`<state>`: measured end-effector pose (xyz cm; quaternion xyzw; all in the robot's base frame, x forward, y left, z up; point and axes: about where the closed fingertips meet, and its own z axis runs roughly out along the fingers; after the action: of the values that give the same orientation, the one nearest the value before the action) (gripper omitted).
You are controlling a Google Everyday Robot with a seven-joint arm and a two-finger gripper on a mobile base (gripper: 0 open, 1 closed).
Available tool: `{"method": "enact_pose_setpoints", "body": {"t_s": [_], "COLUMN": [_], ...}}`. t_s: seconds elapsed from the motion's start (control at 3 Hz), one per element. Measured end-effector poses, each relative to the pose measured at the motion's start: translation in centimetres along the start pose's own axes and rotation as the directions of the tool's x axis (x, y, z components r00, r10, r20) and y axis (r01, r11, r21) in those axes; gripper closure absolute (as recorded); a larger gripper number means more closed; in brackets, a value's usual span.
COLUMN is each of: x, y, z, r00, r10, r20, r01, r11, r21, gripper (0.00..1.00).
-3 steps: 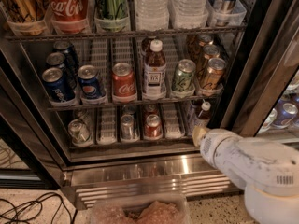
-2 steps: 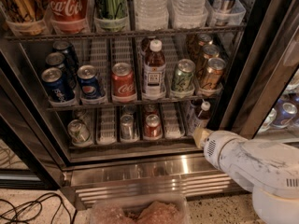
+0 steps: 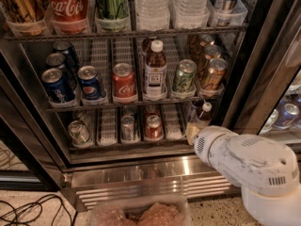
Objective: Pick redbull can from bottom shelf of fridge
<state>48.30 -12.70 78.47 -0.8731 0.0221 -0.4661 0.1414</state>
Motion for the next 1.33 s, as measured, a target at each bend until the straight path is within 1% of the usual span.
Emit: {"method": "enact_pose_setpoints", "body": {"t_s": [0.33, 0.67, 1.0, 1.33], "x": [0.5, -1.7, -7.1, -11.3], "y": [-3.3, -6.0, -8.4, -10.1], "z": [1.7, 4.4, 7.8, 10.8], "r00": [0.995, 0.976, 0.942, 0.936], "r10": [-0.090, -0.202, -0.328, -0.345], "r20": [-0.046, -0.075, -0.067, -0.071], "r01": [0.091, 0.204, 0.331, 0.350], "r11": [0.9959, 0.9789, 0.9419, 0.9306], "r21": [0.004, 0.011, 0.056, 0.105], "gripper": [1.00, 1.00, 1.00, 1.00]}}
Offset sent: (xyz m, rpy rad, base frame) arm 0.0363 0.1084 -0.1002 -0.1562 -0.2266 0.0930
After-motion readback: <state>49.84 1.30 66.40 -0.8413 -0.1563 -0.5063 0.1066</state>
